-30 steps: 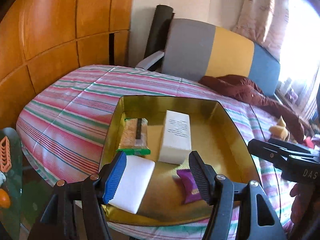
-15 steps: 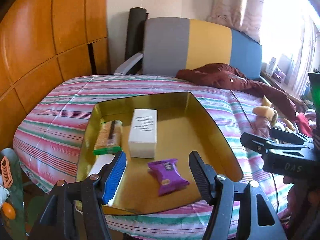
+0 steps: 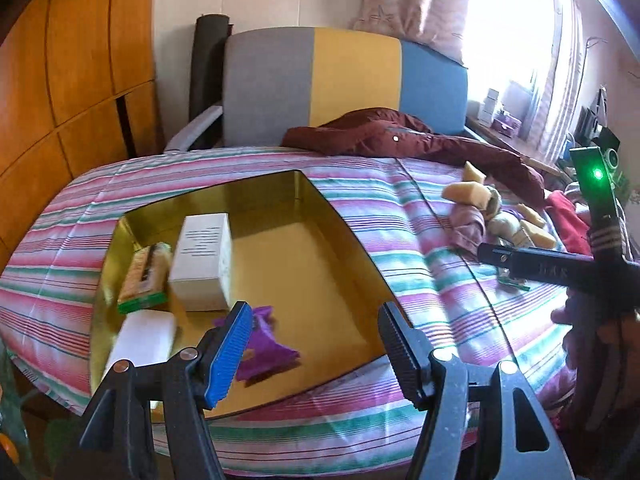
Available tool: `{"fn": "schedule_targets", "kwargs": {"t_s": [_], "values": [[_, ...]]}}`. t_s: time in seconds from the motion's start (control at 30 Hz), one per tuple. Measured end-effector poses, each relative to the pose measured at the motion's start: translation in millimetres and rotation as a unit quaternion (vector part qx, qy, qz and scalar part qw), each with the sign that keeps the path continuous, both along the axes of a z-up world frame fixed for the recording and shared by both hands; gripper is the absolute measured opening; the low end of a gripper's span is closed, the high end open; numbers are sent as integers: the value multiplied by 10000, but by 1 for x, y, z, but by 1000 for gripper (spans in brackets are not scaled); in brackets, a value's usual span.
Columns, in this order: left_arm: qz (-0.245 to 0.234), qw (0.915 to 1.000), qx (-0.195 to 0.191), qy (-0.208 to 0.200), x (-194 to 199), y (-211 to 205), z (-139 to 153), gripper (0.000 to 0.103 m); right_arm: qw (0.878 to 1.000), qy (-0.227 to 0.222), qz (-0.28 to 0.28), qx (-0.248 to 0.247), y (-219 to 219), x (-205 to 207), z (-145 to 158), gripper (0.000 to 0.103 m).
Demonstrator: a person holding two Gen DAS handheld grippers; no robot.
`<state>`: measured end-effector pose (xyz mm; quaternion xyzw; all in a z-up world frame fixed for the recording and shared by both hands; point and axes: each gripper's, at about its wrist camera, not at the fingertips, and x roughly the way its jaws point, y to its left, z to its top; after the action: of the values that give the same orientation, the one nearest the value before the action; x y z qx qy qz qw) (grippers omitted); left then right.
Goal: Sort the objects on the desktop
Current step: 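Withdraw both tools from the tray back toward the pile, then grasp the green-and-white box with the right tool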
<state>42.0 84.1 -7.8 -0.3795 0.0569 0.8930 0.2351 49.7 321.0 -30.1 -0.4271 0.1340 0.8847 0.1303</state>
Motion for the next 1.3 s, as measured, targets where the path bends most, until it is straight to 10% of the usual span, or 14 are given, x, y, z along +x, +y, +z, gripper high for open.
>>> {"fn": "schedule_targets", "kwargs": {"t_s": [0.7,1.3], "values": [[-963,9946,-296,-234,16,63,-12,66,9759,-80,-1712,-1352,212,54,-23,103],[-1306,9885,-588,-478,17,98,-26,66,9754,-218,-1555,-1547,236,22,-55,103]]}}
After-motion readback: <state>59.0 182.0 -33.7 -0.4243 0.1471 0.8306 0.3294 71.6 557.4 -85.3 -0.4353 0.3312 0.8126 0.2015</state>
